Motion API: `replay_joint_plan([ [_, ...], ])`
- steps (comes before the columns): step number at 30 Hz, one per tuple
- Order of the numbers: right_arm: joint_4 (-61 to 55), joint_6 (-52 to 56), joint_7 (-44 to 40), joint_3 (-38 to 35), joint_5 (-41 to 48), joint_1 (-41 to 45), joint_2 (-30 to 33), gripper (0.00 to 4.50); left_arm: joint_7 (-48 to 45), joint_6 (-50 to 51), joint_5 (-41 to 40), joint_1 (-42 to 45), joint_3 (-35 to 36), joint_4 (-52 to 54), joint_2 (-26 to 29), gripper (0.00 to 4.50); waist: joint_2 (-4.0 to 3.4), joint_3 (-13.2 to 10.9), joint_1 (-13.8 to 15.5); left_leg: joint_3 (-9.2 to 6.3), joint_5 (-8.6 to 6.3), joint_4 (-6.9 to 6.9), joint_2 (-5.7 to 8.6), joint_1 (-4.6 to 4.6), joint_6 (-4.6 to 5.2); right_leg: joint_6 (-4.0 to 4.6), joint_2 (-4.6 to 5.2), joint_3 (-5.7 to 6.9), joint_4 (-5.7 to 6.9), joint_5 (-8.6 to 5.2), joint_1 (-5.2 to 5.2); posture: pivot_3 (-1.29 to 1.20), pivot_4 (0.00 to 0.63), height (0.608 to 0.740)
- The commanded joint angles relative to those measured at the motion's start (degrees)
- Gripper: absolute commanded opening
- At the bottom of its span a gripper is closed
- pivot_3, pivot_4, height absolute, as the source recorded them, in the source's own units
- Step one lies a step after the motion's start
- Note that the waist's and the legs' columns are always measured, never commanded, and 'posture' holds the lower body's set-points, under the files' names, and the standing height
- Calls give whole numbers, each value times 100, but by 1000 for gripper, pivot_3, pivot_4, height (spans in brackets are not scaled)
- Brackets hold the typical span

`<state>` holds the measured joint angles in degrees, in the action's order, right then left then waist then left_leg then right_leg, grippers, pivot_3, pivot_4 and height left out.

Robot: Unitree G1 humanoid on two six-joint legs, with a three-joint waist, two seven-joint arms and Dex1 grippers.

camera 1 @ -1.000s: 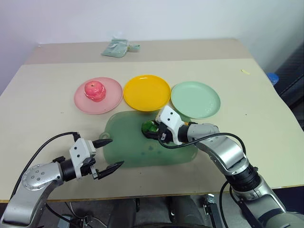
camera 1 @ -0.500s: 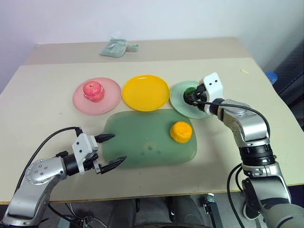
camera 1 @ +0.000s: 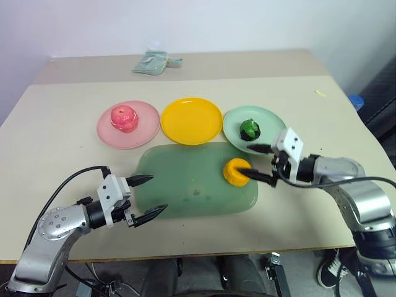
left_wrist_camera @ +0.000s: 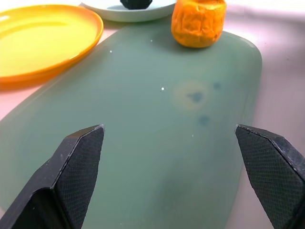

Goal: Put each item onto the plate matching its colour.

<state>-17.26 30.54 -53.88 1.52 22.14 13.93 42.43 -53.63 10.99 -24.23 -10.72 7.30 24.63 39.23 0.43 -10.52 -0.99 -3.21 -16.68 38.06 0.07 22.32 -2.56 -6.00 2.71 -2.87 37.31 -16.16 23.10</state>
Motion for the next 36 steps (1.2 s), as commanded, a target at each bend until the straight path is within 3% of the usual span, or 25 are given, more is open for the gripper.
replay_joint_plan([
  [1, 130, -246, 197, 190, -335, 19, -94, 3886, -31, -26, -4, 152, -79, 8, 14, 4500, -1, 2, -13, 0, 0, 0, -1, -2, 0, 0, -2, 0, 2, 0, 0, 0, 150, 740],
  [5, 311, -354, 363, 284, -440, 84, -306, 3886, -36, -24, 2, 219, -114, -36, 31, 4500, 0, 6, 2, 0, 0, 0, 1, -2, 0, 0, -1, -1, 1, 0, -2, 0, 150, 740],
  [8, 179, -232, 387, 192, -243, 107, -407, 3126, -38, -42, -6, 189, -84, -50, 47, 4500, 1, 6, 12, -3, 0, 0, 0, -2, 0, 0, -1, -1, 2, 0, -2, 0, 150, 740],
  [11, 11, -72, 501, 3, 27, 218, -538, 1989, -25, -83, 11, 88, -48, -48, 45, 4500, 1, 6, 14, -3, 0, 1, 0, -2, 0, 0, 1, -1, 1, 0, -4, 0, 150, 740],
  [13, -85, 3, 574, -111, 178, 355, -627, 1651, -2, -90, 9, 34, -15, -40, 42, 4500, 0, 5, 14, -4, 0, 1, 0, -2, 0, 0, 1, -1, 1, 0, -3, 0, 150, 740],
  [17, -64, 333, 912, -153, 492, 1149, -1086, 1651, 100, -89, -12, -23, 105, -63, 30, 4500, -4, 2, -19, -2, 0, 1, -2, -1, 0, 1, -2, -1, 3, 0, 2, 0, 150, 740],
  [22, 1119, 495, 1662, 542, -155, 2514, -2081, 1651, 300, 9, -95, 1, 219, -47, -48, 4500, -5, 2, -30, -4, 1, -1, -2, 0, -1, 2, -3, -1, 14, 0, 11, 0, 150, 740],
  [25, 1634, 350, 1613, 673, -318, 2824, -2297, 1651, 331, 9, -69, 29, 197, -58, -53, 4500, -2, 3, 37, -10, 1, -2, -1, 8, -2, 2, 5, 3, 12, 0, 15, 0, 150, 740],
  [28, 1620, 330, 1209, 686, -265, 2758, -2061, 2919, 274, -47, -107, -33, 282, -103, -33, 4500, -3, 2, 47, -9, 1, -1, 9, 18, -2, 1, 25, 5, 0, 1, 15, 0, 150, 740],
  [31, 1194, 284, 798, 634, -179, 2430, -1645, 4472, 254, -73, -102, -76, 296, -106, -38, 4500, -2, 2, 32, -4, 0, -1, 13, 19, 0, -1, 33, 6, -6, 1, 13, 0, 150, 740],
  [36, 659, -108, 431, 634, -444, 1687, -804, 4472, 275, -23, -120, -114, 240, 26, -70, 4500, -3, 2, 0, -6, -1, -3, 9, 14, 2, -1, 19, 11, -6, 1, 11, 0, 150, 740],
])
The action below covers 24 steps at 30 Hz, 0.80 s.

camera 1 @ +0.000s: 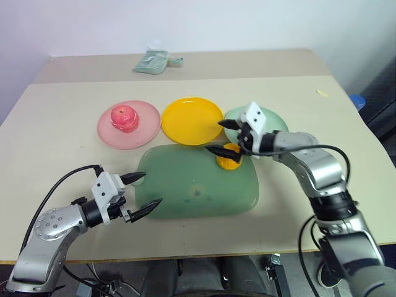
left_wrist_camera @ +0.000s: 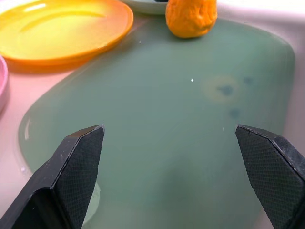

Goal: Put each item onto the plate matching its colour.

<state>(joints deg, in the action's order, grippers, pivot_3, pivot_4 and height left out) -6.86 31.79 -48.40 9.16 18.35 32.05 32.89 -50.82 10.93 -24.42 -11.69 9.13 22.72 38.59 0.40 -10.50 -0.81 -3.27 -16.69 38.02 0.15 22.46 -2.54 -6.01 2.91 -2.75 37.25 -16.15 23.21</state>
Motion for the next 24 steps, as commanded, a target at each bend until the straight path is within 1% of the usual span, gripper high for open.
replay_joint_plan([
  [1, -466, -259, -150, -198, -45, -311, 261, 4472, -5, -7, -94, -11, 22, 240, -12, 4500, 0, 0, -44, 1, 0, 0, -1, -1, 0, 0, -6, -2, 2, 0, 0, 0, 150, 740],
  [4, -488, -240, -77, -238, -139, -607, 406, 4472, -11, 27, -70, 54, -85, 268, -22, 4500, -1, 0, -37, 1, 0, 0, -8, -6, 0, 2, -18, -7, 7, 0, 0, 0, 150, 740],
  [12, 139, -293, 239, -77, -445, -541, 21, 4472, -33, 15, -15, 212, -214, 162, -67, 4500, 0, 1, -19, 3, 0, 1, -6, -5, 0, 2, -15, -8, 7, 0, 0, 0, 150, 740],
  [14, 9, -228, 170, -171, -304, -528, -23, 3941, -21, 7, -13, 180, -193, 170, -81, 4500, 0, 1, -15, 3, 0, 2, -6, -5, 0, 1, -14, -8, 7, 0, 0, 0, 150, 740],
  [16, -204, -220, 160, -304, -175, -488, -52, 3179, 2, -2, -12, 105, -144, 189, -90, 4500, 0, 0, -14, 3, 0, 2, -6, -5, -1, 1, -13, -8, 7, 0, 0, 0, 150, 740],
  [17, -330, -125, 206, -412, -30, -411, -117, 2913, 20, -8, -19, 48, -98, 198, -95, 4500, -1, 0, -15, 3, 0, 2, -6, -5, 0, 1, -13, -8, 7, 0, 0, 0, 150, 740],
  [19, -569, 112, 273, -530, 243, -213, -255, 2870, 64, -31, -29, -68, 4, 207, -105, 4500, -1, 0, -23, 2, 0, 2, -8, -4, 0, 1, -13, -8, 7, 0, 1, 0, 150, 740],
  [21, -670, 290, 358, -489, 331, -9, -392, 2870, 101, -60, -28, -144, 89, 190, -116, 4500, -2, 0, -38, 1, 0, 1, -13, -4, 0, 2, -15, -8, 8, 0, 2, 0, 150, 740],
  [24, -285, 503, 769, -211, 144, 573, -907, 2870, 206, -61, -73, -187, 239, 139, -158, 4500, -1, 0, -52, -1, 0, 0, -12, -5, 0, 2, -19, -8, 9, 0, 2, 0, 150, 740],
])
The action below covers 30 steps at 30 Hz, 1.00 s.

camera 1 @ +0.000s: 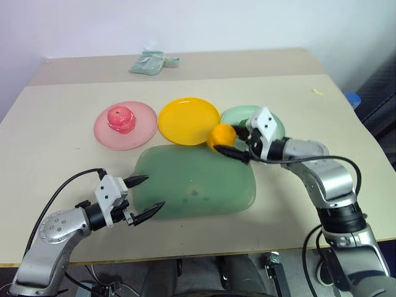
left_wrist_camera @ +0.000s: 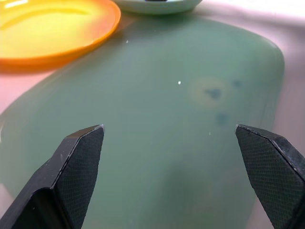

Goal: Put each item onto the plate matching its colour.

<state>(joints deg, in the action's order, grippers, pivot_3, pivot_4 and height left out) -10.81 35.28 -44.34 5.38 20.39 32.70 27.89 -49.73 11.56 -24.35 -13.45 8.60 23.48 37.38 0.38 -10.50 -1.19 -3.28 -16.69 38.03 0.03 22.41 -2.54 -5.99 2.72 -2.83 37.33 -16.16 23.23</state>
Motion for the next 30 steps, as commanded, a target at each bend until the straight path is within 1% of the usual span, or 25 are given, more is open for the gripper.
replay_joint_plan([
  [1, 438, 200, 589, 266, -215, 751, -647, 2870, 145, -100, -105, -6, 347, 67, -55, 4500, 0, 0, -7, 1, 0, 0, 0, -1, 0, 0, 0, -1, 2, 0, 1, 0, 150, 740],
  [3, 1260, 90, 975, 467, -563, 1212, -1121, 2870, 234, -46, -152, 5, 454, 98, -96, 4500, 0, 0, -13, 1, 1, 0, 2, -2, -1, 1, 1, 0, 5, 0, 2, 0, 150, 740],
  [5, 2104, -237, 1178, 557, -776, 1558, -1553, 2870, 309, -5, -195, 7, 549, 136, -132, 4500, 0, 1, -4, 2, 2, 0, 3, -1, -3, 1, 4, 0, 8, 0, 4, 0, 150, 740],
  [9, 3578, -1005, 1316, 496, -1061, 2036, -1971, 2870, 516, 104, -249, -29, 647, 306, -205, 4500, 1, 0, 37, 1, 2, -1, 10, 7, -4, 0, 17, 2, 6, 1, 9, 0, 150, 740],
  [10, 3805, -1179, 1321, 451, -1097, 2107, -2000, 3369, 576, 118, -285, -55, 706, 337, -229, 4500, 1, 0, 31, 4, 3, -1, 13, 10, -5, 0, 21, 1, 5, 1, 11, 0, 150, 740],
  [11, 3940, -1306, 1285, 393, -1103, 2144, -1983, 3984, 657, 153, -313, -67, 735, 390, -264, 4500, 1, 0, 31, 5, 3, -1, 14, 10, -5, -1, 23, 1, 5, 1, 12, 0, 150, 740],
  [12, 4003, -1397, 1237, 346, -1099, 2157, -1944, 4375, 728, 194, -341, -73, 759, 442, -297, 4500, 0, 0, 30, 5, 3, -1, 13, 10, -5, -1, 23, 1, 4, 1, 11, 0, 150, 740],
  [13, 3993, -1465, 1181, 305, -1084, 2148, -1896, 4445, 785, 233, -366, -79, 786, 489, -321, 4500, 0, 0, 27, 5, 3, -1, 13, 10, -5, -1, 23, 1, 4, 1, 12, 0, 150, 740],
  [14, 3829, -1524, 1074, 256, -1056, 2069, -1789, 4445, 851, 278, -394, -89, 818, 546, -343, 4500, 0, 0, 18, 4, 3, -1, 13, 10, -5, -1, 19, 2, 4, 1, 12, 0, 150, 740],
  [16, 3151, -1513, 697, 150, -925, 1742, -1392, 4445, 945, 385, -484, -115, 959, 622, -335, 4500, 0, -1, 23, 4, 3, -2, 13, 9, -5, -1, 17, 2, 6, 1, 13, 0, 150, 740],
  [19, 2162, -1443, 119, -61, -698, 1153, -677, 4445, 1011, 493, -526, -148, 1177, 601, -250, 4500, 0, -1, 40, 2, 2, -2, 11, 10, -4, -1, 18, 2, 3, 1, 12, 0, 150, 740],
  [21, 1397, -1382, -361, -331, -421, 566, -70, 4445, 999, 539, -541, -177, 1408, 475, -155, 4500, 0, 0, 47, 0, 2, -2, 11, 9, -4, -1, 17, 4, 0, 1, 8, 0, 150, 740],
  [23, 734, -946, -855, -874, 155, -153, 576, 4445, 976, 515, -524, -203, 1682, 246, -72, 4500, 0, -1, 58, 0, 2, -2, 11, 8, -4, -1, 16, 5, -2, 1, 5, 0, 150, 740],
  [25, 391, -688, -1126, -1327, 442, -828, 1136, 4445, 974, 534, -574, -244, 1945, 69, -34, 4500, -1, -1, 47, -1, 0, -3, 10, 7, -1, -1, 16, 5, -7, 0, -2, 0, 150, 740],
  [26, 308, -652, -1170, -1427, 491, -1023, 1300, 4445, 969, 547, -592, -256, 2014, 31, -26, 4500, 1, -1, 36, 1, 0, -3, 10, 6, -1, -1, 16, 5, -8, 0, -3, 0, 150, 740],
  [27, 228, -562, -1300, -1681, 578, -1455, 1554, 4445, 920, 542, -592, -315, 2140, -62, 16, 4500, 0, -1, 18, 3, 0, -2, 10, 3, -1, -1, 14, 4, -8, 0, -5, 0, 150, 740],
  [30, 86, -497, -1475, -2129, 661, -2377, 1973, 4445, 801, 521, -562, -446, 2340, -244, 103, 4500, 1, 0, 4, 10, -1, -3, 4, -4, 1, 0, 1, -1, -8, 0, -8, 0, 150, 740],
])
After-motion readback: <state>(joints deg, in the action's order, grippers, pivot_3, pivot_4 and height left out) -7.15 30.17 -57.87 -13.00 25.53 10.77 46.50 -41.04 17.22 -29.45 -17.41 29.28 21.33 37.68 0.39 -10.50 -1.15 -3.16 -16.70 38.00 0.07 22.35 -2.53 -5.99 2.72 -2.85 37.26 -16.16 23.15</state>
